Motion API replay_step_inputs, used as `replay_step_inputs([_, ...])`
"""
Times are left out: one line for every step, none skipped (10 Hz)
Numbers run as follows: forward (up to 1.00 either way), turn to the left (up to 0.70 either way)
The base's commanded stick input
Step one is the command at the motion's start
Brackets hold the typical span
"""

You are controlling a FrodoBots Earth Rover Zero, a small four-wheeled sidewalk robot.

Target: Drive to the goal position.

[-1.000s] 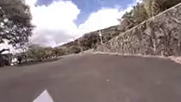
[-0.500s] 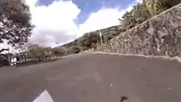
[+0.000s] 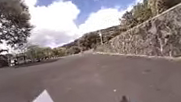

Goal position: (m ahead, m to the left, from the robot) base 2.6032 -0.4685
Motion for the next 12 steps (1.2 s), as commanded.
replay_step_inputs([0.45,0.0])
replay_step_inputs([0.45,0.0])
replay_step_inputs([0.45,0.0])
replay_step_inputs([0.45,0.0])
replay_step_inputs([0.45,0.0])
replay_step_inputs([0.45,0.0])
replay_step_inputs([0.45,0.0])
replay_step_inputs([0.45,0.0])
replay_step_inputs([0.45,0.0])
replay_step_inputs([0.45,0.0])
replay_step_inputs([0.45,0.0])
replay_step_inputs([0.45,0.0])
